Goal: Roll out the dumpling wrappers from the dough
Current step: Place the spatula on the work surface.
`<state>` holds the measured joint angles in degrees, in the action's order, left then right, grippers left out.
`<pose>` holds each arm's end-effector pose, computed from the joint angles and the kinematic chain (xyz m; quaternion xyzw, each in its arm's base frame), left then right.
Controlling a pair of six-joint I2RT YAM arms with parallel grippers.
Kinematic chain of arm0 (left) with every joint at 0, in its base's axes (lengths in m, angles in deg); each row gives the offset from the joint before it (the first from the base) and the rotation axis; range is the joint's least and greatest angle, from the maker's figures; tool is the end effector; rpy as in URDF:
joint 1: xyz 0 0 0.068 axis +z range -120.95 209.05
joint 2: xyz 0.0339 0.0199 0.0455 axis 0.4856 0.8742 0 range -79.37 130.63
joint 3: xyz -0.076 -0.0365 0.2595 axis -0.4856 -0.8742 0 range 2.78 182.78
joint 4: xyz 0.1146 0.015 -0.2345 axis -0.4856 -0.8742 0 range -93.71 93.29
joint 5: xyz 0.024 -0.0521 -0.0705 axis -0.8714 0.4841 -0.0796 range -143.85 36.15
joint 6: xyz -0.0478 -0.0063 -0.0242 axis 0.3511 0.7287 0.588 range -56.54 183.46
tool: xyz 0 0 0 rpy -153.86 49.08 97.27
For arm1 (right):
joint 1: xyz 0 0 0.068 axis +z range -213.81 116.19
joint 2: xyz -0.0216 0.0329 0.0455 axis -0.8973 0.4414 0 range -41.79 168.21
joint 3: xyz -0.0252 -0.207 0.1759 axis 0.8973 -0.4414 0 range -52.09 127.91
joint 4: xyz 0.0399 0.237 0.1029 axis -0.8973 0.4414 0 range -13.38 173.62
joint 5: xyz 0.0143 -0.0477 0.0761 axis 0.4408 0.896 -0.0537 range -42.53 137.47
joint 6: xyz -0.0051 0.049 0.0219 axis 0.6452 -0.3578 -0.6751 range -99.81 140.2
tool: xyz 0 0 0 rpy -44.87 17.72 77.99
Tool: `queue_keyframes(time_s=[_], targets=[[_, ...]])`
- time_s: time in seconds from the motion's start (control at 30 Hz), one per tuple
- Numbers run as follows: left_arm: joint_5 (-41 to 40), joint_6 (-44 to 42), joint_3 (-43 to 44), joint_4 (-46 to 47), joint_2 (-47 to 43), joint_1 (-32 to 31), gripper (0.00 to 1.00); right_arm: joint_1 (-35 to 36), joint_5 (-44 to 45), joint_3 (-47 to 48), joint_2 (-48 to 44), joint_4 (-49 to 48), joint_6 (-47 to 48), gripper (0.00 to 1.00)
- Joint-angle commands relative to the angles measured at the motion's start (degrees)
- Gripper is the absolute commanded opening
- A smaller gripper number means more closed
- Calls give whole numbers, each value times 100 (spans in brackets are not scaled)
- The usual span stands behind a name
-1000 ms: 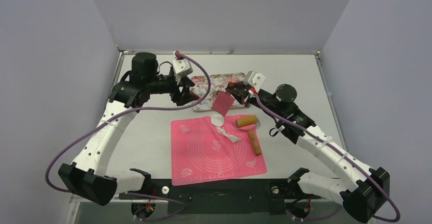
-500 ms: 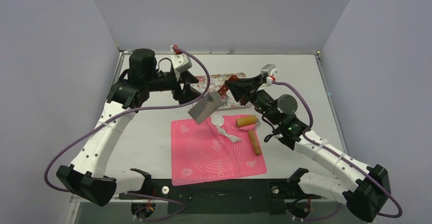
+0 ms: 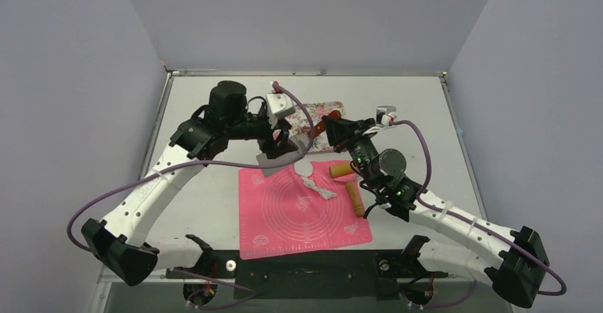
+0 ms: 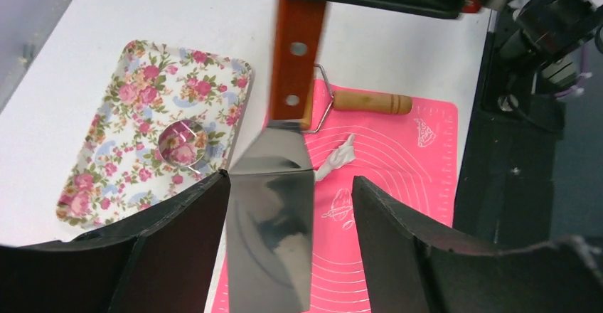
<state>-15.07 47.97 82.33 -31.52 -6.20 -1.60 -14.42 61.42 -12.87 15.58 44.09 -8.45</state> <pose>0.2207 -0.1568 0.4046 0.4739 0.6789 -0.3465 0.4409 0.1590 0.1722 0.3436 -0.0151 0.6158 0.4358 0.6562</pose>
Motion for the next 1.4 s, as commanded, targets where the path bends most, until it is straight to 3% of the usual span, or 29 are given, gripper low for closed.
queue_keyframes(time_s=[0.0, 0.13, 0.4, 0.67, 0.97, 1.17, 1.37], targets=[[-1939, -770, 8, -237, -451, -933, 62, 18, 955, 64, -72, -642, -659, 0], [-2694, -1046, -133, 58, -430, -1336, 62, 100, 1064, 195, 88, -733, -891, 0], [-2931, -1164, 144, 187, -40, -1788, 62, 330, 1089, 128, 147, -1052, -1259, 0], [-3312, -1070, 354, 444, 273, -1844, 62, 645, 1178, -20, 15, -1250, -1482, 0], [-3094, -870, 726, 298, 473, -1847, 63, 747, 1147, -113, 76, -1395, -1564, 0], [-3242, -1267, 923, -149, 363, -1806, 63, 737, 1448, -276, -73, -1300, -1357, 0], [-2069, -1612, 95, -912, -358, -1448, 63, 733, 1773, -729, 78, -1266, -1312, 0]])
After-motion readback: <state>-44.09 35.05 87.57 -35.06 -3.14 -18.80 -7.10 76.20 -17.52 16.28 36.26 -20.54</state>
